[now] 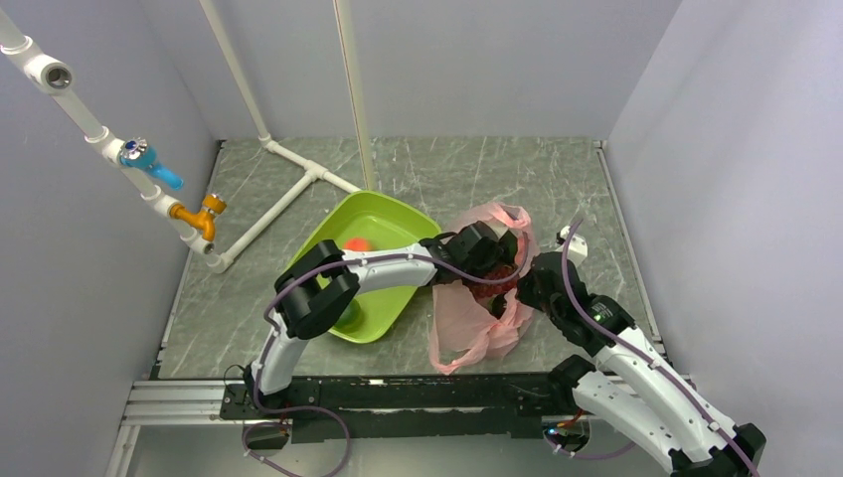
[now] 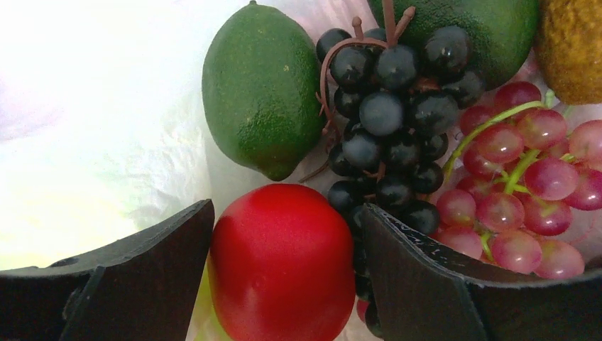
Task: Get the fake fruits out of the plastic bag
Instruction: Take out the fake fruit from the plastic bag.
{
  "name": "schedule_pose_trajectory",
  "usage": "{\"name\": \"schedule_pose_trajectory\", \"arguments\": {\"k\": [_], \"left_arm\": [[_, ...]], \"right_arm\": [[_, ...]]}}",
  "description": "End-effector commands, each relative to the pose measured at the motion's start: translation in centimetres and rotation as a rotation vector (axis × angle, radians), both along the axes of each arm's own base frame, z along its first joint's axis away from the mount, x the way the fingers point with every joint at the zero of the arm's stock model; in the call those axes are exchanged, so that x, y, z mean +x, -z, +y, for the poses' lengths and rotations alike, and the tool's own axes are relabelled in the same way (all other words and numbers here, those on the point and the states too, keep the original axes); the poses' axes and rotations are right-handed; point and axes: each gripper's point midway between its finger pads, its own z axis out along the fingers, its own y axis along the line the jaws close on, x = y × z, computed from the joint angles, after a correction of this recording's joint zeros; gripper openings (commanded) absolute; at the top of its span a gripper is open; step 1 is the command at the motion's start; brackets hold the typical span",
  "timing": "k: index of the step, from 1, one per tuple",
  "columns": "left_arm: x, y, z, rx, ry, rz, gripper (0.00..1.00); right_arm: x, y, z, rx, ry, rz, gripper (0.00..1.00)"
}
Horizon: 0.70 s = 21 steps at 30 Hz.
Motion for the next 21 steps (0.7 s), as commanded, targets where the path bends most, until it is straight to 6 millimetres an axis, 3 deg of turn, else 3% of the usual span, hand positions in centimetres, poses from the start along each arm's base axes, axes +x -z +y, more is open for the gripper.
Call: {"name": "schedule_pose_trajectory", "arguments": {"k": [1, 5, 8, 15, 19, 21], "left_arm": [[-0.6, 1.1, -1.0, -0.001, 0.018, 0.058, 0.81], [-0.4, 2.6, -0.8, 0.031, 0.000, 0.073, 0.79], [-0.1, 2.2, -0.5, 0.037, -0.015, 0.055, 0.68], [-0.9, -3.1, -0.7, -0.079, 0.001, 0.035, 0.38], [-2.9, -5.9, -1.3, -0.190, 0.054, 0.091, 0.29], [-4.0, -6.8, -1.4, -0.242, 0.075, 0.129, 0.26]], "right_arm": [[0.9, -1.1, 0.0, -0.001, 0.010, -0.046, 0.00], [0.8, -1.0, 0.0, 0.005, 0.012, -0.049, 0.00], [0.7, -0.8, 0.0, 0.009, 0.011, -0.043, 0.00], [0.5, -1.0, -0.4, -0.006, 0.022, -0.040, 0.00], [0.5, -0.8, -0.3, -0.003, 0.014, -0.039, 0.01], [0.4, -0.6, -0.1, -0.003, 0.005, -0.033, 0.06]]}}
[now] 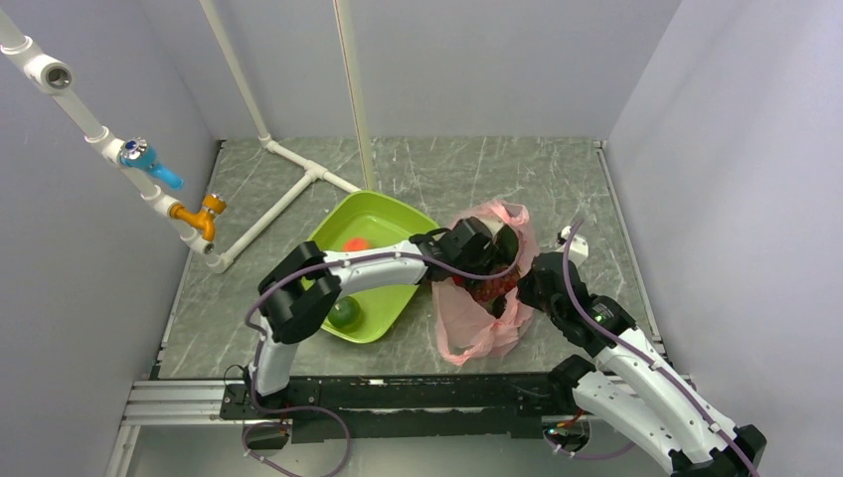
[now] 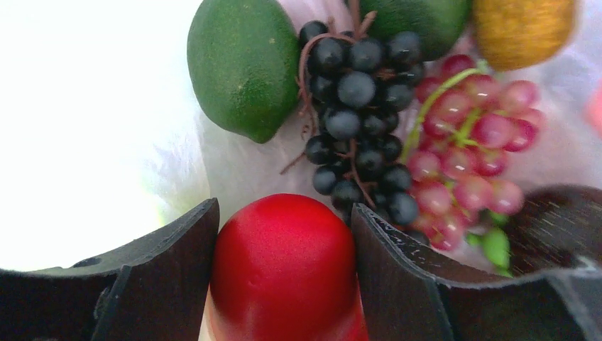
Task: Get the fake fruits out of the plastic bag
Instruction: Take out the fake fruit from the plastic bag.
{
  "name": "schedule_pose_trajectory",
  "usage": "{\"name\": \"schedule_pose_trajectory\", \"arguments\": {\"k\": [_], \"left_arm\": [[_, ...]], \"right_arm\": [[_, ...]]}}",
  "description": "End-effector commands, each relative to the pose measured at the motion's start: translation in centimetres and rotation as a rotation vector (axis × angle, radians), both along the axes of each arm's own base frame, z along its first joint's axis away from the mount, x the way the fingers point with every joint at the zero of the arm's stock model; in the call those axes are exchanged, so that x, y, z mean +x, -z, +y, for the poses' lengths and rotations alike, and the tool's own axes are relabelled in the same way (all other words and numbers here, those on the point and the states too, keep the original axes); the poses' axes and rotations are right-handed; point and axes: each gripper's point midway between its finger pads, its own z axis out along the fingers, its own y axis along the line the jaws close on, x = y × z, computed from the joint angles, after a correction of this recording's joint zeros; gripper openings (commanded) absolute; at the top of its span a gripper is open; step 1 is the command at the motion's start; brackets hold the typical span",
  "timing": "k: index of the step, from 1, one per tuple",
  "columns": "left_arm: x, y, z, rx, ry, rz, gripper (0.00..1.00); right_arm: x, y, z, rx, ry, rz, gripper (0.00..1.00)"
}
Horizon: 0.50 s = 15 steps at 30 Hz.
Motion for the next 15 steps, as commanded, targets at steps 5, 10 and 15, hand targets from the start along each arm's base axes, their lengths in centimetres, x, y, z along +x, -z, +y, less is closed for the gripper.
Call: {"name": "schedule_pose_trajectory", "arguments": {"k": [5, 10, 15], "left_arm": [[-4.4, -7.5, -2.4, -0.280, 0.109, 0.138, 0.24], [-6.1, -8.7, -3.1, -0.349, 0.141, 0.216, 0.12], [-8.5, -12.2, -3.6, -0.484, 0.232, 0.270, 0.11]], "right_arm": [[0.1, -0.2, 0.6, 0.001, -0.049, -0.014, 0.32], [-0.1, -0.4, 0.3, 0.001, -0.040, -0.018, 0.72], [0.5, -0.8, -0.2, -0.010, 0.006, -0.039, 0.90]]}}
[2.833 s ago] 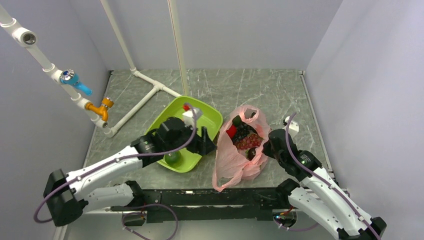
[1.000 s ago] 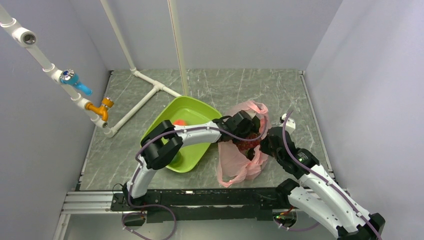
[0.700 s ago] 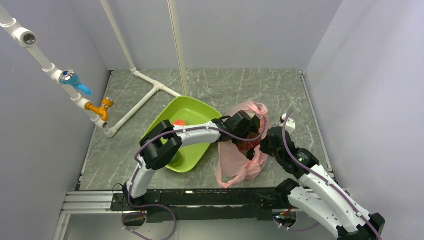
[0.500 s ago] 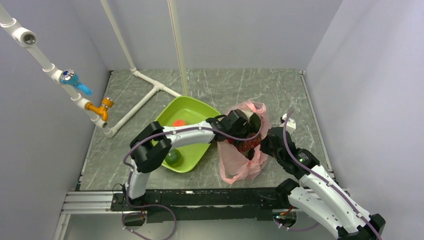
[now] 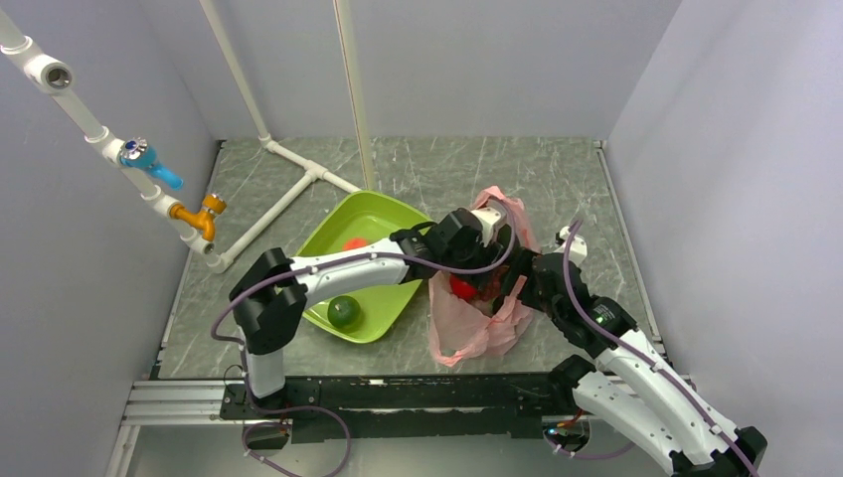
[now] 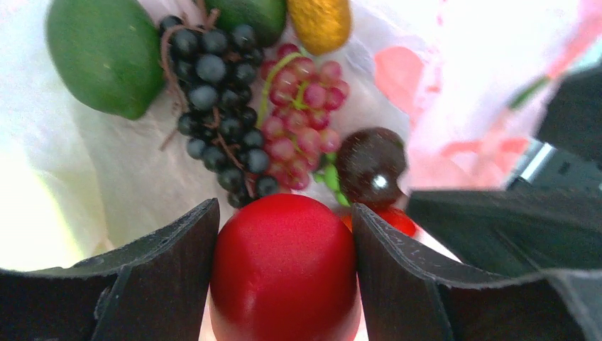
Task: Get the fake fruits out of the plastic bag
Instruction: Take out the fake fruit from the plastic bag, then place the fake fruit in the bin.
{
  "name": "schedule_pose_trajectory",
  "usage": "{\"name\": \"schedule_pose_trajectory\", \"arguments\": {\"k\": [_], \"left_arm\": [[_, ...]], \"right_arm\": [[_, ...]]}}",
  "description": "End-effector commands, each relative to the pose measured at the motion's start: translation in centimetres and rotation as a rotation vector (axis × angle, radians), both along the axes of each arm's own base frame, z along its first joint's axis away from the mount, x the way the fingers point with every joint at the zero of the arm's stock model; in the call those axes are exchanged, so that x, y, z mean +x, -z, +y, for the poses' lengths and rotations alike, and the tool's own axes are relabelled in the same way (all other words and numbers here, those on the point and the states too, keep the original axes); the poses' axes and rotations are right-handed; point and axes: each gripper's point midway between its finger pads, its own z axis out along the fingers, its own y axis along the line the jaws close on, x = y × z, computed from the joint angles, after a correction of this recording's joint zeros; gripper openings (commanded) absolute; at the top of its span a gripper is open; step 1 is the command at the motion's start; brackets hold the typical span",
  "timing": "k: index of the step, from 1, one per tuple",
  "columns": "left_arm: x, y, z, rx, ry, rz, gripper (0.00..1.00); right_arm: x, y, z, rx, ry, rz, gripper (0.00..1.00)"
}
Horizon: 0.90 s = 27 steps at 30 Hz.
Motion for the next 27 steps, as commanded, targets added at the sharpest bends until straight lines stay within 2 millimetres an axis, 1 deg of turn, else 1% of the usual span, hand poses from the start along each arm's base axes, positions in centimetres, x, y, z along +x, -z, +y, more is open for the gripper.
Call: {"name": "schedule_pose_trajectory", "arguments": {"k": [1, 3, 5, 8, 9, 10, 13, 16, 17, 18, 19, 21, 23, 25, 27], "left_arm": [[-3.2, -7.0, -1.0, -0.224, 0.101, 0.050, 0.11], [-4.2, -8.7, -0.5, -0.275, 0.127, 0.057, 0.10], [-4.9, -10.1, 0.4, -0.310, 0.132, 0.058, 0.09], [-5.9, -12.2, 1.8, -0.354, 0.144, 0.052, 0.08], [-6.3, -12.7, 2.3, -0.369, 0.152, 0.055, 0.05], [-6.9, -13.4, 2.8, -0.394, 0.170, 0.060, 0.05], [-8.2, -14.9, 4.4, -0.456, 0.209, 0.071, 0.04], [-8.1, -15.7, 6.8, -0.433, 0.152, 0.033, 0.03], [-7.7, -15.8, 8.1, -0.409, 0.112, 0.000, 0.02], [-7.3, -15.5, 9.3, -0.373, 0.062, -0.023, 0.00], [-6.4, -14.7, 11.1, -0.313, -0.016, -0.047, 0.00], [-5.2, -13.4, 14.1, -0.232, -0.130, -0.076, 0.00], [-3.6, -11.6, 17.5, -0.130, -0.273, -0.103, 0.00], [-2.5, -9.7, 20.7, -0.042, -0.412, -0.100, 0.00], [-1.8, -7.7, 23.5, 0.037, -0.530, -0.095, 0.00]], "right_arm": [[1.0, -0.6, -0.6, -0.017, 0.046, -0.041, 0.91], [1.5, -0.3, -0.7, -0.031, 0.069, -0.038, 0.96], [1.9, 0.3, -0.7, -0.048, 0.078, -0.029, 0.99], [2.6, 1.2, -0.6, -0.077, 0.092, -0.004, 1.00], [2.8, 1.6, -0.6, -0.090, 0.099, 0.006, 1.00], [2.9, 1.8, -0.7, -0.101, 0.106, 0.015, 1.00], [3.2, 2.4, -0.9, -0.120, 0.119, 0.019, 0.95], [3.2, 2.5, -1.0, -0.108, 0.127, 0.000, 0.86], [3.1, 2.6, -1.1, -0.100, 0.132, -0.006, 0.82], [3.0, 2.5, -1.1, -0.089, 0.134, -0.015, 0.78], [3.0, 2.5, -1.1, -0.082, 0.136, -0.023, 0.71], [2.8, 2.4, -1.4, -0.075, 0.142, -0.039, 0.52], [2.7, 2.2, -1.6, -0.077, 0.143, -0.051, 0.33], [2.6, 1.8, -1.7, -0.081, 0.138, -0.064, 0.14], [2.6, 1.5, -1.6, -0.081, 0.124, -0.072, 0.00]]}}
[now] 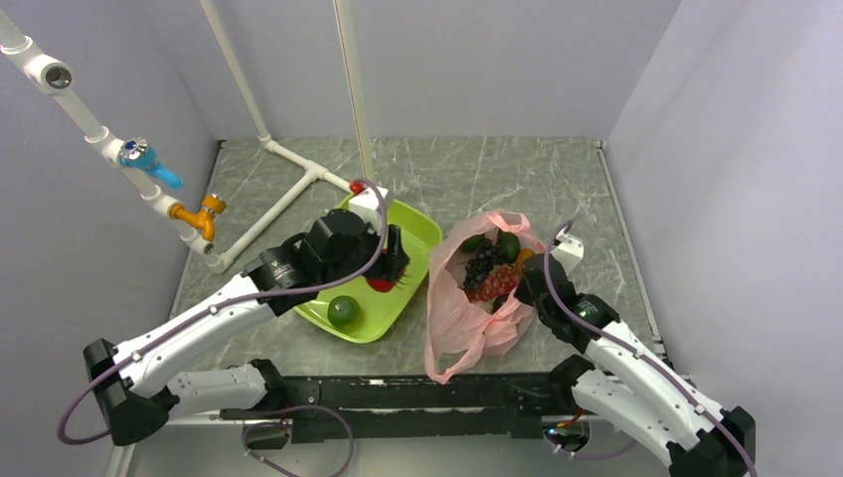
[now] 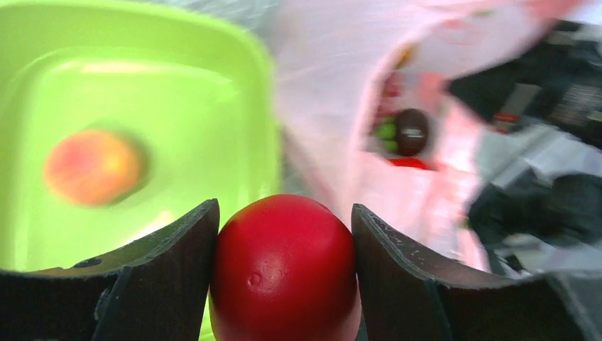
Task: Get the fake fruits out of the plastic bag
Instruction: Place the fake fruit in the bin.
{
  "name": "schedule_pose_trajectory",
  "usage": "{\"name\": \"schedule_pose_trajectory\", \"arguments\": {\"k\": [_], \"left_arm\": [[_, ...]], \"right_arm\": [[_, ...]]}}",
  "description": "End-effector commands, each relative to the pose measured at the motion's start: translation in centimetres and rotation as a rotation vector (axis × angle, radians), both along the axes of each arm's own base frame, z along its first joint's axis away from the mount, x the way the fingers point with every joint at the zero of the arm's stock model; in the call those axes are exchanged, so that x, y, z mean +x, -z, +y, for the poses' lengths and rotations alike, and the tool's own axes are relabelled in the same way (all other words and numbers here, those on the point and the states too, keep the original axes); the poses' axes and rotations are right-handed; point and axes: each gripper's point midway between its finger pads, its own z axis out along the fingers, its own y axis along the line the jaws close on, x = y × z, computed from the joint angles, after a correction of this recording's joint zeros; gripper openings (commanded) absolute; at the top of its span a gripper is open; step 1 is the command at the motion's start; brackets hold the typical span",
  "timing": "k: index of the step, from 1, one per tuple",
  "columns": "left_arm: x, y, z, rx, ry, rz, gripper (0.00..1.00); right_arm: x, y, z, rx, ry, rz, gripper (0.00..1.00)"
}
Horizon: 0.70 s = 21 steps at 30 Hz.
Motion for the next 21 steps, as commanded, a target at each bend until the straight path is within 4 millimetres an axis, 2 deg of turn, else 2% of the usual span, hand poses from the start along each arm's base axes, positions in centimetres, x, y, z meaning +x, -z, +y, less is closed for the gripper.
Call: {"name": "schedule_pose_trajectory", "arguments": {"k": [1, 3, 5, 10, 12, 15, 18, 19, 20, 21], "left_arm": [[2.6, 6.1, 8.3, 0.266, -0.367, 0.054, 0.00], [3.0, 8.0, 10.0, 0.317, -0.455, 0.074, 0.02], [3.3, 10.0, 10.9, 0.351, -0.493, 0.087, 0.02], [4.3, 12.3, 10.9, 0.373, -0.528, 0.125, 0.05], [4.6, 12.8, 10.9, 0.382, -0.551, 0.141, 0.24], [4.9, 13.0, 10.9, 0.393, -0.569, 0.153, 0.47], [4.9, 12.6, 10.5, 0.377, -0.551, 0.152, 0.68], [4.8, 12.3, 10.5, 0.371, -0.543, 0.153, 0.78], [4.7, 12.0, 10.4, 0.359, -0.537, 0.153, 0.92], [4.5, 11.5, 10.3, 0.340, -0.527, 0.151, 0.99]], "right_arm": [[0.8, -1.5, 0.0, 0.006, 0.002, -0.067, 0.00], [0.8, -1.6, 0.2, 0.010, -0.012, -0.065, 0.00], [0.7, -1.4, 0.5, 0.018, -0.022, -0.055, 0.00], [0.5, -1.3, 1.0, 0.027, -0.051, -0.039, 0.00], [0.4, -1.4, 1.0, 0.028, -0.060, -0.042, 0.00], [0.4, -1.6, 1.3, 0.036, -0.070, -0.043, 0.00], [0.3, -1.8, 1.6, 0.049, -0.092, -0.043, 0.00], [0.2, -1.8, 1.8, 0.050, -0.107, -0.042, 0.00], [0.1, -1.7, 1.9, 0.053, -0.119, -0.039, 0.00], [-0.1, -1.7, 2.0, 0.053, -0.127, -0.034, 0.00]]}}
